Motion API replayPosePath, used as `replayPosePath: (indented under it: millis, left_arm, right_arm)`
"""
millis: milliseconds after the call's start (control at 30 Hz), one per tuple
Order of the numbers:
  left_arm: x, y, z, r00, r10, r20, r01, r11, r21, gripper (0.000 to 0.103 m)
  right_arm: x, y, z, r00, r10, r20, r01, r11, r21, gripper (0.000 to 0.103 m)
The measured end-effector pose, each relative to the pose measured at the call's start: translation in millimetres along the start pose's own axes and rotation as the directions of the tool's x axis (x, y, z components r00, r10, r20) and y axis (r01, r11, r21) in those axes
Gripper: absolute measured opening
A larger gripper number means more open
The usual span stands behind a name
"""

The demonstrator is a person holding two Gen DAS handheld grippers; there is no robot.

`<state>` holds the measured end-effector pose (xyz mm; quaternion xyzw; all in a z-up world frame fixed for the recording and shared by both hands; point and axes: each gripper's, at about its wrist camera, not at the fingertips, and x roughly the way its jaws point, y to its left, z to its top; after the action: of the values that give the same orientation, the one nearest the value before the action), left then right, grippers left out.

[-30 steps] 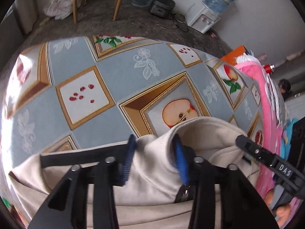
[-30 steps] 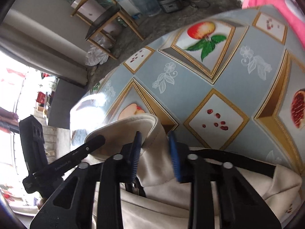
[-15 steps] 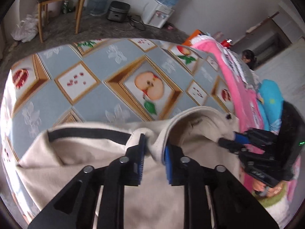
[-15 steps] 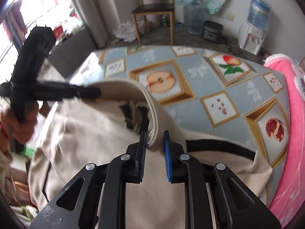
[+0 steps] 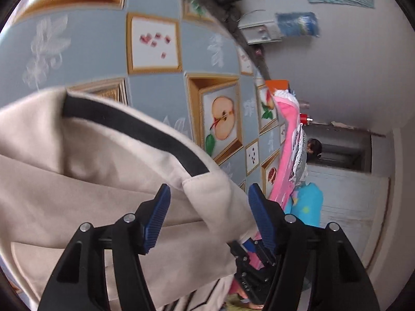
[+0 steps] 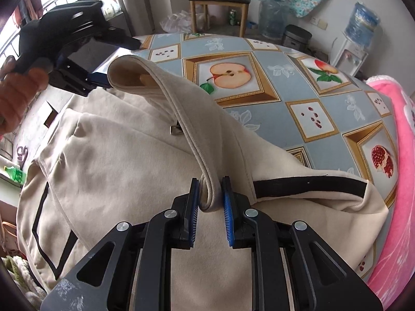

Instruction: Fold large clothes

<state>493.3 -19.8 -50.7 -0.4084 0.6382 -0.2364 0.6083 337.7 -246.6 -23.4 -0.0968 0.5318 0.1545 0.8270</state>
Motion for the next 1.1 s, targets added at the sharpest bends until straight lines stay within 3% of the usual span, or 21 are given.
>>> replayPosePath:
  millis: [67, 167, 300, 367, 400, 433, 467, 500, 533, 600, 633, 667, 700, 800, 833, 900, 933, 967, 1100]
  left_arm:
    - [13, 2, -3, 0.999, 0.007, -0.034, -0.008, 0.999, -0.032, 0.061]
    - [22, -2, -9, 0.997, 0.067, -0.023, -0.068, 0.998, -0.012, 0.06]
    - [24, -8, -16, 0.994, 0.107, -0.003, -0.107, 0.993, 0.056, 0.028]
    - [24, -12, -16, 0.99, 0.138, 0.008, -0.138, 0.984, 0.115, 0.022]
    - [22, -16, -17, 0.99, 0.14, 0.015, -0.141, 0.979, 0.148, 0.018]
    - [21, -18, -17, 0.99, 0.138, 0.017, -0.139, 0.976, 0.169, 0.017]
    - [20, -19, -17, 0.99, 0.14, 0.015, -0.14, 0.973, 0.183, 0.015]
    - [20, -20, -16, 0.989, 0.147, 0.017, -0.147, 0.968, 0.202, 0.013]
    - [20, -23, -16, 0.987, 0.16, 0.022, -0.161, 0.96, 0.228, 0.013]
    - [23, -30, -18, 0.979, 0.2, 0.04, -0.203, 0.934, 0.293, 0.012]
    - [24, -34, -20, 0.974, 0.221, 0.054, -0.227, 0.917, 0.329, 0.011]
    - [24, -37, -22, 0.969, 0.24, 0.067, -0.248, 0.9, 0.359, 0.011]
    - [26, -42, -25, 0.961, 0.263, 0.085, -0.275, 0.875, 0.398, 0.011]
    - [29, -45, -31, 0.945, 0.306, 0.116, -0.324, 0.824, 0.465, 0.011]
    - [30, -45, -32, 0.941, 0.316, 0.12, -0.333, 0.811, 0.481, 0.011]
    - [30, -43, -34, 0.938, 0.326, 0.115, -0.339, 0.799, 0.497, 0.012]
    - [30, -41, -33, 0.939, 0.326, 0.105, -0.334, 0.803, 0.494, 0.012]
    - [30, -39, -32, 0.943, 0.321, 0.09, -0.323, 0.813, 0.484, 0.013]
    - [29, -29, -26, 0.962, 0.273, 0.028, -0.26, 0.871, 0.417, 0.017]
  right_arm:
    - [0, 3, -2, 1.0, -0.008, -0.002, 0.008, 1.0, -0.015, 0.017]
    - [0, 4, -5, 1.0, -0.011, -0.002, 0.011, 0.999, -0.03, 0.017]
    - [-11, -6, -7, 0.999, 0.042, 0.028, -0.043, 0.999, 0.029, 0.018]
    - [-15, -10, -6, 0.997, 0.069, 0.039, -0.071, 0.996, 0.053, 0.035]
    - [-23, -16, -7, 0.991, 0.117, 0.057, -0.122, 0.989, 0.084, 0.053]
    - [-32, -21, -8, 0.985, 0.151, 0.087, -0.16, 0.981, 0.113, 0.063]
    - [-41, -25, -9, 0.977, 0.176, 0.122, -0.192, 0.972, 0.136, 0.066]
    - [-56, -39, -13, 0.943, 0.275, 0.187, -0.31, 0.931, 0.194, 0.069]
    - [-56, -39, -13, 0.943, 0.275, 0.187, -0.31, 0.931, 0.194, 0.073]
    - [-62, -57, -17, 0.89, 0.382, 0.249, -0.445, 0.847, 0.29, 0.079]
    - [-58, -67, -19, 0.869, 0.416, 0.268, -0.491, 0.794, 0.359, 0.079]
    - [-42, -86, -24, 0.839, 0.467, 0.277, -0.541, 0.669, 0.51, 0.079]
    - [-42, -86, -24, 0.839, 0.467, 0.277, -0.541, 0.669, 0.51, 0.079]
    - [-12, -105, -39, 0.774, 0.546, 0.319, -0.589, 0.44, 0.678, 0.079]
    - [-5, -107, -42, 0.765, 0.557, 0.323, -0.589, 0.402, 0.701, 0.079]
    - [3, -104, -41, 0.777, 0.55, 0.305, -0.566, 0.402, 0.72, 0.079]
    - [15, -95, -37, 0.768, 0.576, 0.279, -0.557, 0.385, 0.736, 0.078]
    - [22, -91, -36, 0.754, 0.596, 0.275, -0.559, 0.363, 0.746, 0.076]
    - [41, -81, -33, 0.734, 0.63, 0.256, -0.548, 0.325, 0.771, 0.061]
